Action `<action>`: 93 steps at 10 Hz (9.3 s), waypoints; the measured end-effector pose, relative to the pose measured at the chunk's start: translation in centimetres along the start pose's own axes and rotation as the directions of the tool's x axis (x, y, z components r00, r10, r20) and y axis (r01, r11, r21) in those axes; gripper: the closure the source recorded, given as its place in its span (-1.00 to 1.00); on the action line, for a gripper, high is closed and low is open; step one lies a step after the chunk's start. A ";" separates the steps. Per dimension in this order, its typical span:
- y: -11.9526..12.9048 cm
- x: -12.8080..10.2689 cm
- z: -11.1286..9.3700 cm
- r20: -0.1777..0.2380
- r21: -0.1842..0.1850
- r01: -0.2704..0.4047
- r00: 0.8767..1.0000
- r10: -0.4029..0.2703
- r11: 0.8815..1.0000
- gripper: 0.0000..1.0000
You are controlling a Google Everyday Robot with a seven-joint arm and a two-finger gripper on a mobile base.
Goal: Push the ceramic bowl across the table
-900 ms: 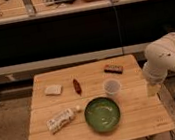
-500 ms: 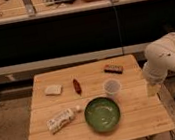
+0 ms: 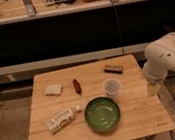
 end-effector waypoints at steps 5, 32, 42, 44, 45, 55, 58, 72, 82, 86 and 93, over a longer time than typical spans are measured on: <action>0.0 0.0 0.0 0.000 0.000 0.000 1.000 0.000 1.000 -0.30; 3.6 -0.6 5.6 0.146 -0.028 -0.062 0.987 0.066 0.998 -0.18; 4.0 -4.0 12.4 0.178 -0.037 -0.051 0.982 0.057 0.998 1.00; 3.8 -5.1 12.8 0.188 -0.034 -0.037 0.981 0.042 0.999 1.00; 3.6 -6.2 12.9 0.197 -0.029 -0.020 0.980 0.025 0.999 1.00; 4.5 -8.6 14.8 0.145 -0.025 -0.072 0.987 0.075 0.997 1.00; 5.4 -9.9 14.4 0.136 -0.028 -0.108 0.984 0.111 0.994 1.00; 6.2 -16.0 16.1 0.168 -0.160 -0.101 0.977 0.128 0.982 1.00; 4.1 -24.7 17.0 0.232 -0.156 0.036 0.973 0.001 0.987 1.00; 3.7 -28.4 17.1 0.244 -0.147 0.099 0.968 -0.061 0.984 1.00; 2.9 -34.2 17.1 0.274 -0.126 0.181 0.951 -0.141 0.976 1.00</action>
